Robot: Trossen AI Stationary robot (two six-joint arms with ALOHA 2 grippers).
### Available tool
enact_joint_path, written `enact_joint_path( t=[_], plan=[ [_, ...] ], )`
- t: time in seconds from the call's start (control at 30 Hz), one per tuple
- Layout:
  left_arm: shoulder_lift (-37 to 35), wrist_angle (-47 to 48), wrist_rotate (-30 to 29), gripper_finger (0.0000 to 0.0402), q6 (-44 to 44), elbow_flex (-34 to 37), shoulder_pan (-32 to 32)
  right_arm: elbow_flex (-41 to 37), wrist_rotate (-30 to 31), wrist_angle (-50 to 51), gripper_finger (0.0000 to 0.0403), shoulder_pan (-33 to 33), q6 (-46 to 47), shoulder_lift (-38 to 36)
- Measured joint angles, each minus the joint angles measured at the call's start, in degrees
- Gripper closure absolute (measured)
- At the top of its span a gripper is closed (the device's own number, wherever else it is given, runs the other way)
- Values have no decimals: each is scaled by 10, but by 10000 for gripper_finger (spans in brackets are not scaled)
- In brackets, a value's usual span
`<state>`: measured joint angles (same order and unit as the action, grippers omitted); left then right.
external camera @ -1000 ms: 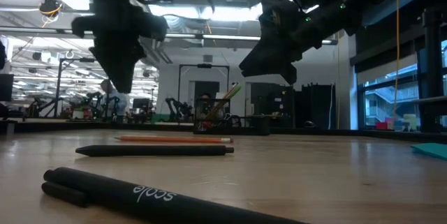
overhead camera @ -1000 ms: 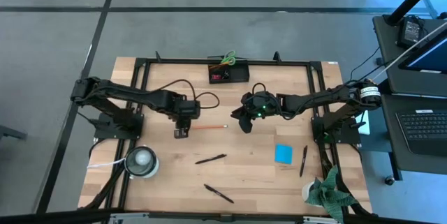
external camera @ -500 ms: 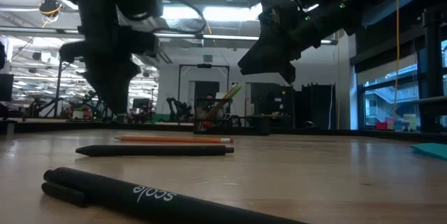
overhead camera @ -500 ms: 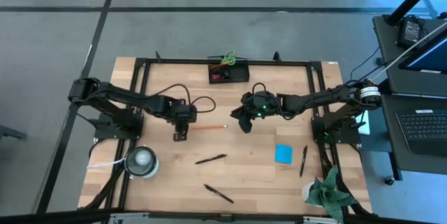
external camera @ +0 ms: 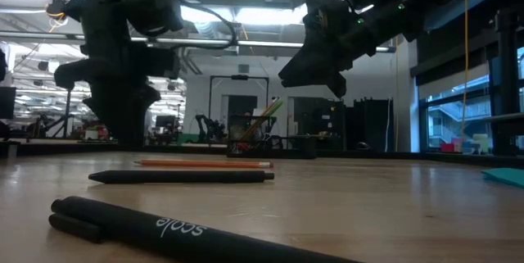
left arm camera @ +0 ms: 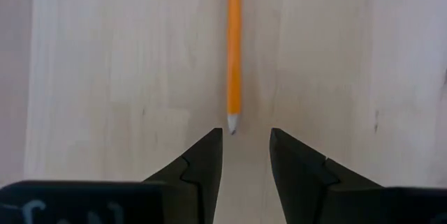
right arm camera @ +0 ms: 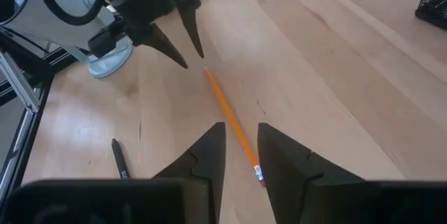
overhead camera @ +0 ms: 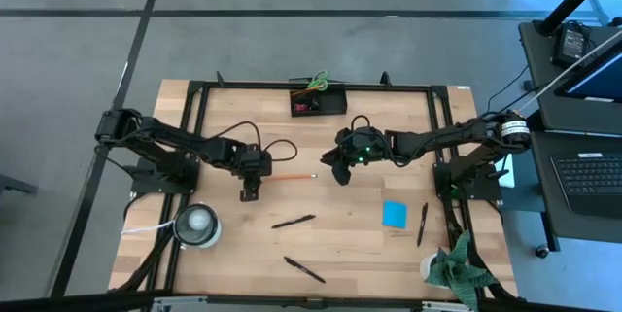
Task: Pick and place office supplies into organizer
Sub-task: Put the orange pencil into the desk organizer
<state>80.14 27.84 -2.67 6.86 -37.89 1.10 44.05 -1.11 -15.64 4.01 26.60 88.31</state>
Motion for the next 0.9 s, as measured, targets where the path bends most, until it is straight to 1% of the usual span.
enact_joint_path(
  t=[0.2,0.43,0.6,0.7,0.9],
  plan=[
    [16,-37,-22,288,0,-1,12,0,0,1,315,6,-1,0],
    [61,-34,-25,288,7,-2,15,0,0,2,315,7,1,0],
    [81,-31,-24,291,9,-4,15,0,0,3,315,7,1,0],
    [83,-32,-23,305,9,-4,15,0,0,3,315,7,0,0],
    [84,-37,-23,350,9,-4,15,0,0,3,315,7,0,0]
  ],
)
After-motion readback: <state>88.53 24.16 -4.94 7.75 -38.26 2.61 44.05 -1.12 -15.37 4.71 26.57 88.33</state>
